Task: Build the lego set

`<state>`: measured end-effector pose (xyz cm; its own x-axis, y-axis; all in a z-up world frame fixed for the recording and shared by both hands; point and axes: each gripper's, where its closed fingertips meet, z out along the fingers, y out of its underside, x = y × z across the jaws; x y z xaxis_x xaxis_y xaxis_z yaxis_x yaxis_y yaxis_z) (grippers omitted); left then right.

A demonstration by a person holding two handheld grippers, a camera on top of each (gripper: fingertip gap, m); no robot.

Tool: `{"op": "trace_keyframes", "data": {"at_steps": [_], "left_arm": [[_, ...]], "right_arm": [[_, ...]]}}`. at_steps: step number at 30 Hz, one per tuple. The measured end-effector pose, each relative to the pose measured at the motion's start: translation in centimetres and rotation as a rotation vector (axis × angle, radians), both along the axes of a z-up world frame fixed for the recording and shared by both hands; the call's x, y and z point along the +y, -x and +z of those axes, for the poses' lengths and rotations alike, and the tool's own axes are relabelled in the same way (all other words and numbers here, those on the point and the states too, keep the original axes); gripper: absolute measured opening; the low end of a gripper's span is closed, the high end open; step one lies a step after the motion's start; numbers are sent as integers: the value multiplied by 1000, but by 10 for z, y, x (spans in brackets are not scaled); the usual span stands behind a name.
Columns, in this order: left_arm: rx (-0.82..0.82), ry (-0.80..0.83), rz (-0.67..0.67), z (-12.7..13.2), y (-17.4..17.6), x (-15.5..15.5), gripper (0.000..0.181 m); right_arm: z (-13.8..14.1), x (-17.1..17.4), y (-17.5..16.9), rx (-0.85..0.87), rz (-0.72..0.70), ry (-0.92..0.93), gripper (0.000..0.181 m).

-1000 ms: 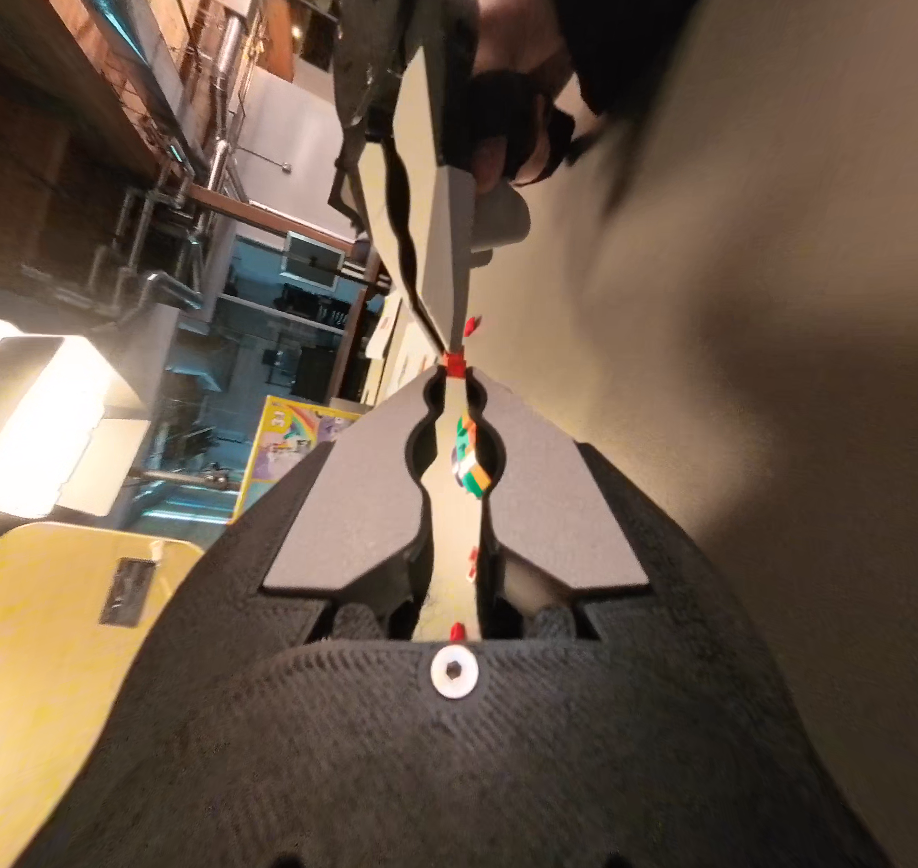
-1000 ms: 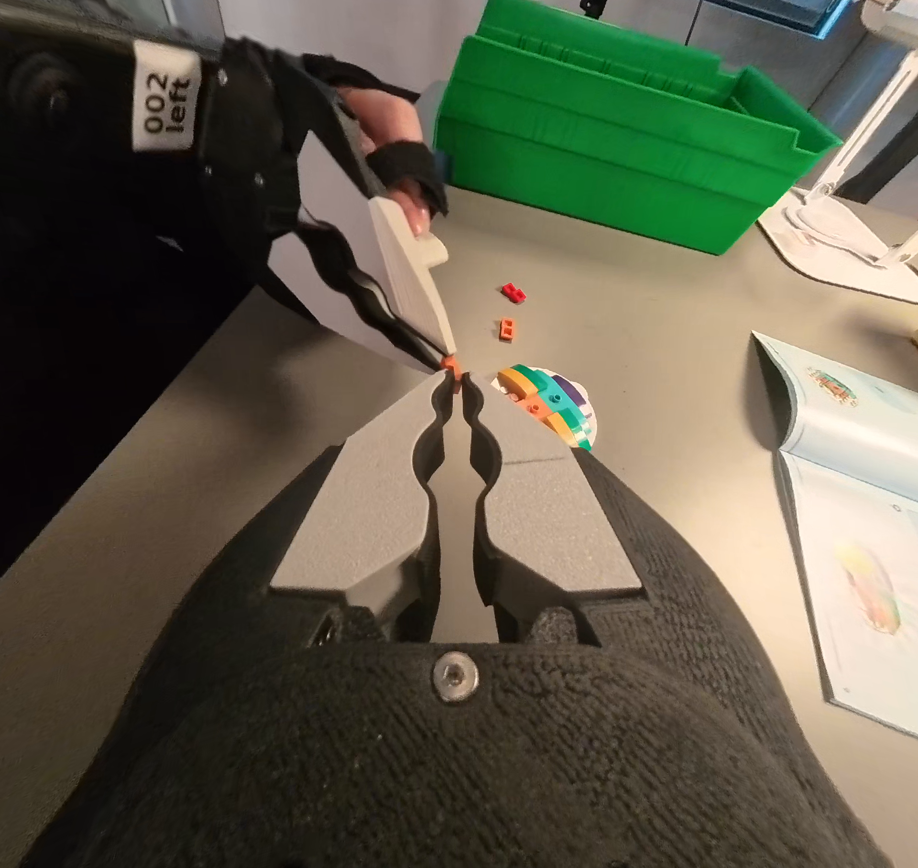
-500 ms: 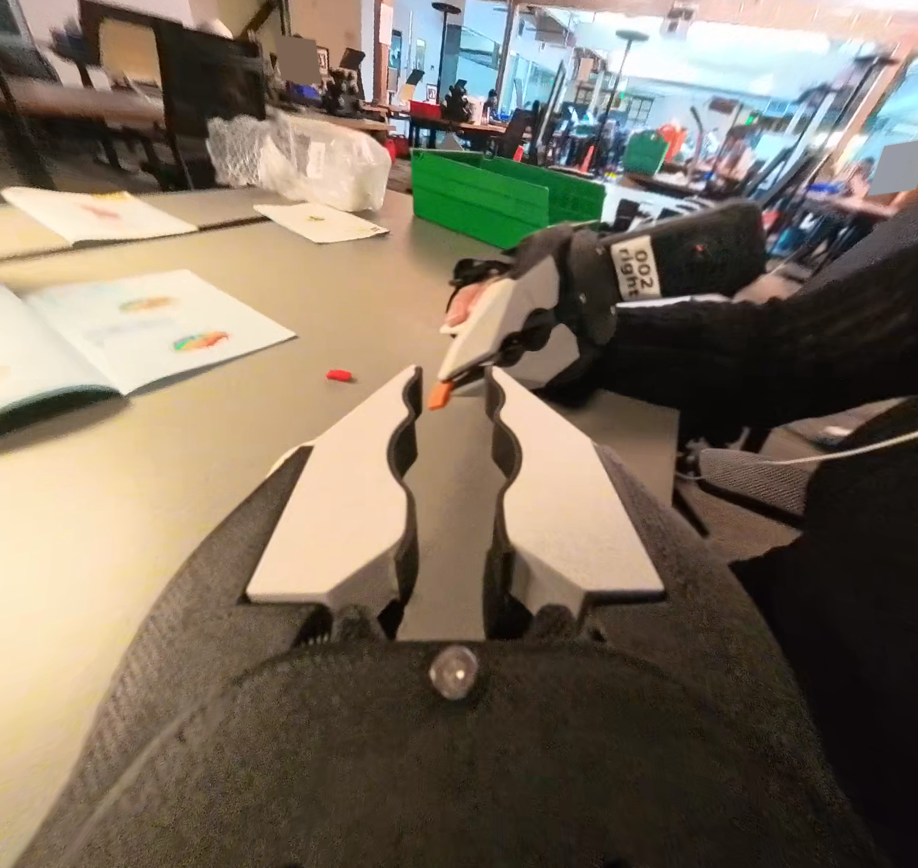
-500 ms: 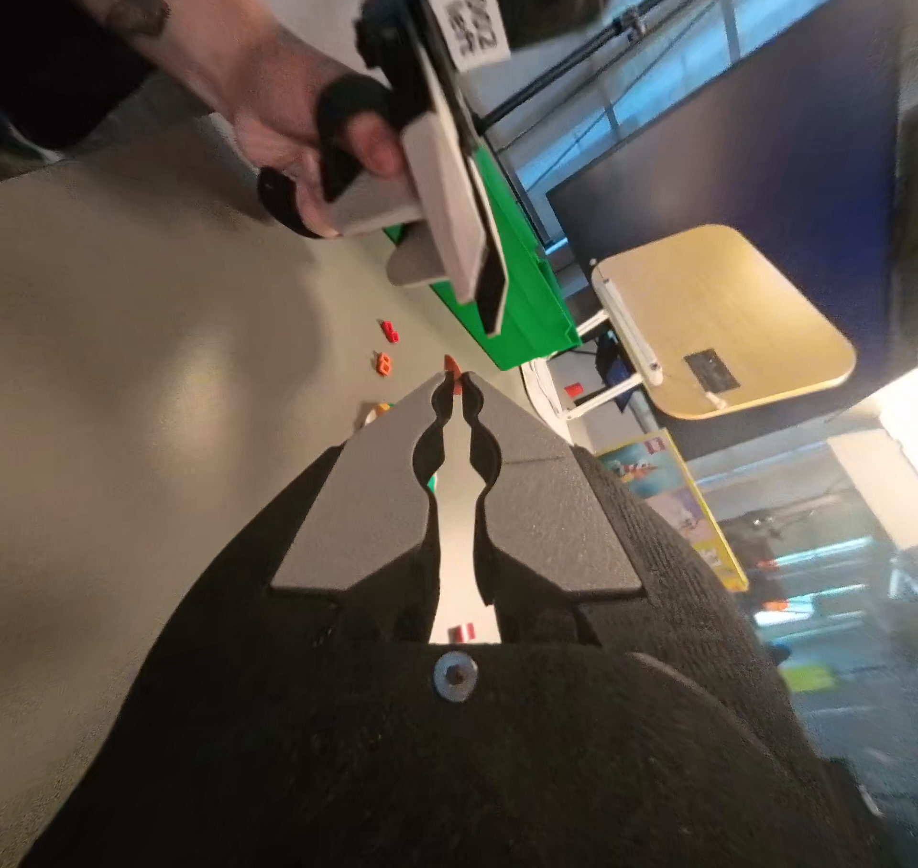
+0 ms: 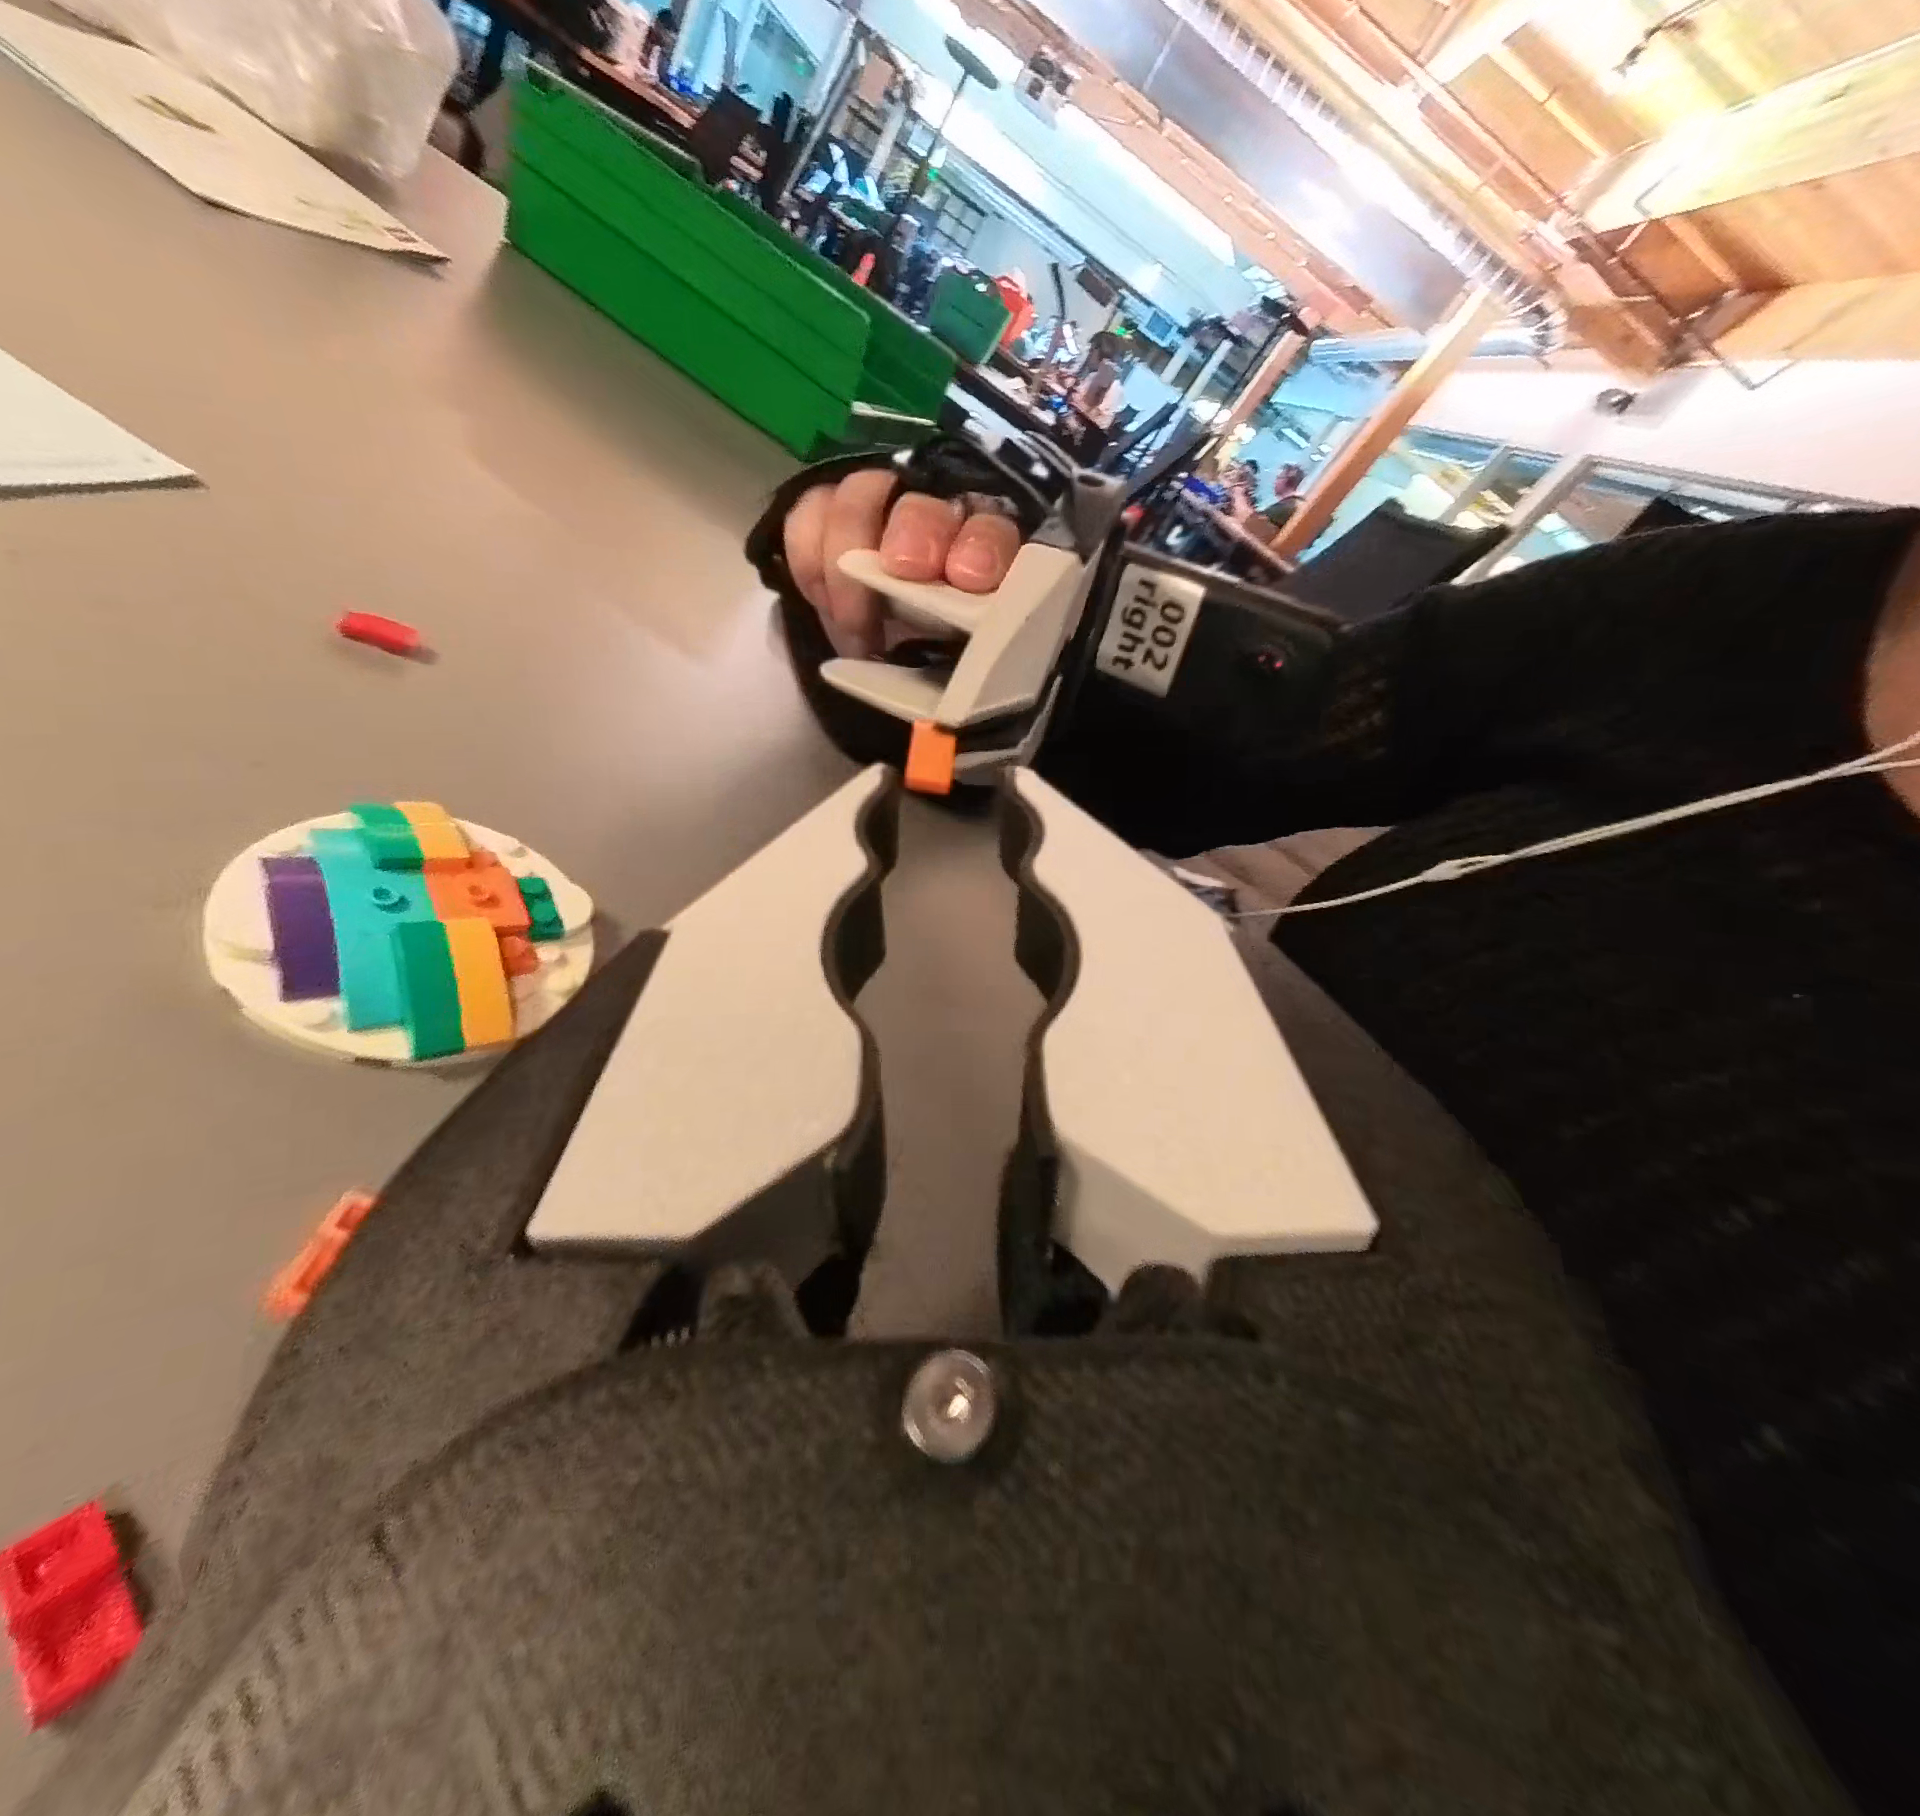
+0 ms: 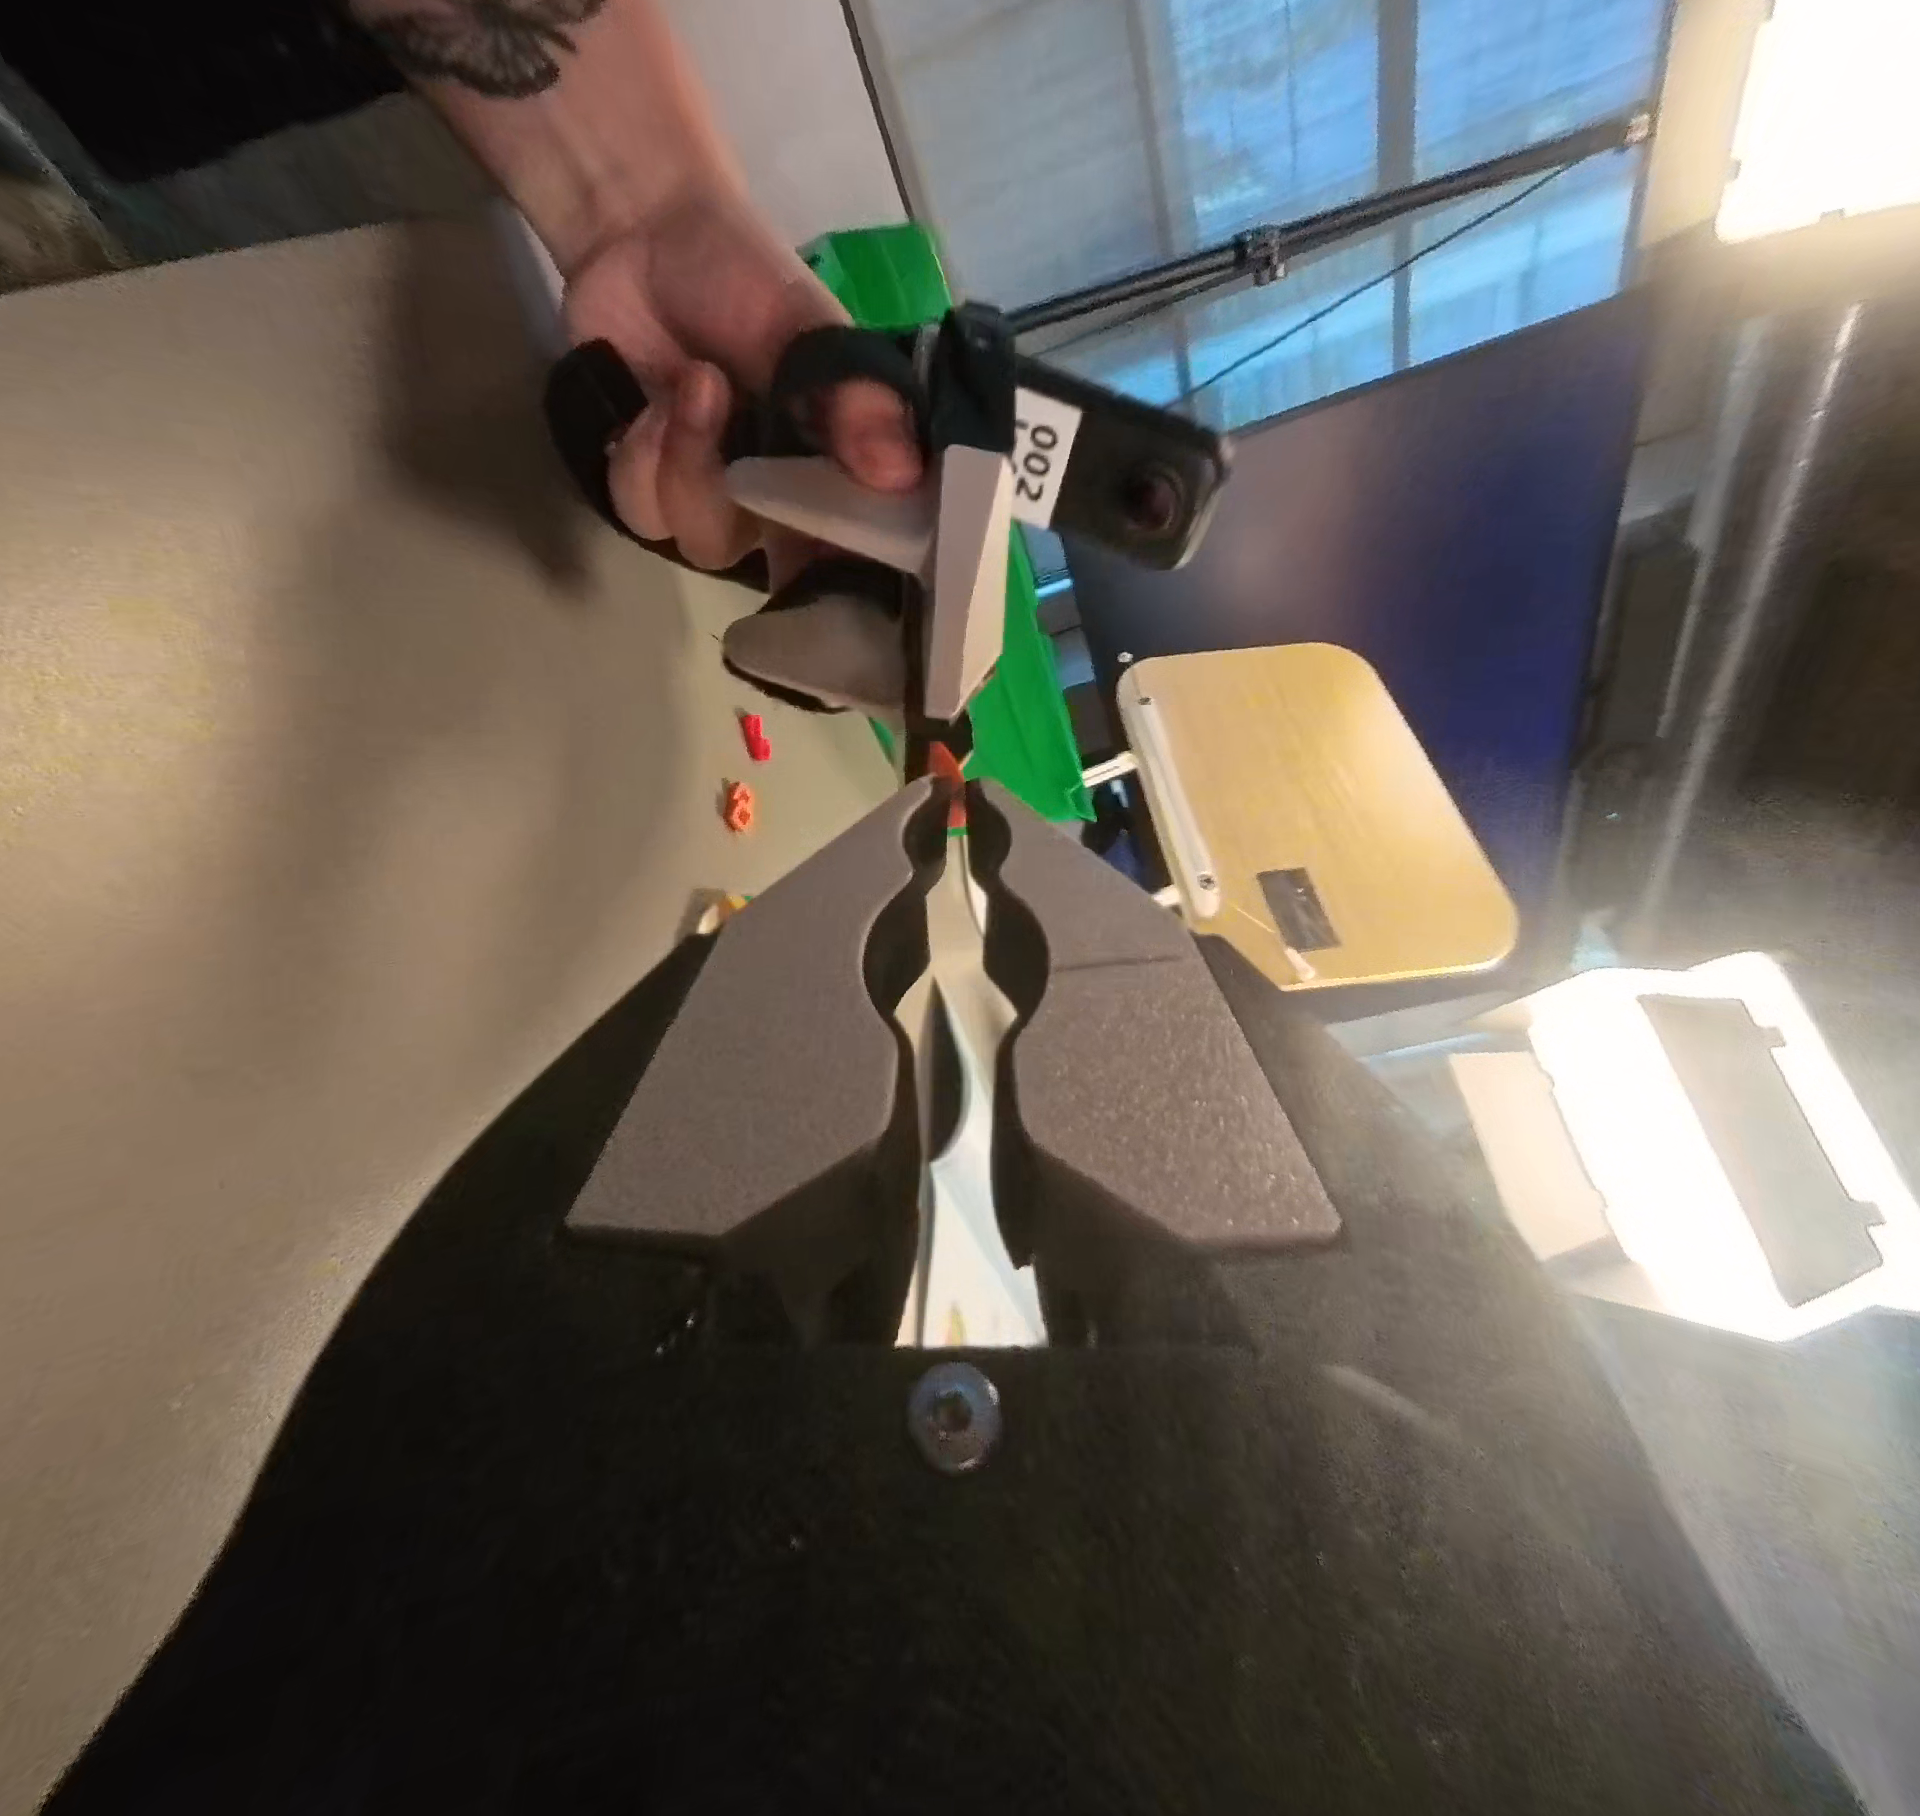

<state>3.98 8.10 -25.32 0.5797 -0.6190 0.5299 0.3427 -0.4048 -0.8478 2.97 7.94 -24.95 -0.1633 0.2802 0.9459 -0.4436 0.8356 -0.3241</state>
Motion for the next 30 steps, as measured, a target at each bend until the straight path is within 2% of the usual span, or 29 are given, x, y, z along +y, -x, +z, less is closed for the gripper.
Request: {"op": "trace_keyframes", "data": {"at_steps": [2,8,15,17,19,21,24,26,30], "left_arm": [[-37,3,-21,2,1,-1,11],[-64,0,-36,4,1,-2,13],[-28,-41,-26,6,0,-4,7],[13,-125,27,13,4,-5,7],[63,-217,153,20,18,-3,7],[131,-286,316,26,38,-2,7],[284,-316,534,25,69,0,7],[324,-315,589,24,77,0,7],[332,-297,591,22,76,2,7]], "right_arm": [[3,-1,-1,30,-2,-14,3],[1,-5,-2,33,2,-42,3],[4,-8,-4,40,16,-22,3],[11,-6,-4,38,9,54,5],[21,5,-2,22,-14,160,8],[19,20,2,-90,-20,284,21],[-6,36,14,-376,-13,408,45],[-26,39,23,-560,24,402,55],[-63,42,36,-968,68,319,78]]}}
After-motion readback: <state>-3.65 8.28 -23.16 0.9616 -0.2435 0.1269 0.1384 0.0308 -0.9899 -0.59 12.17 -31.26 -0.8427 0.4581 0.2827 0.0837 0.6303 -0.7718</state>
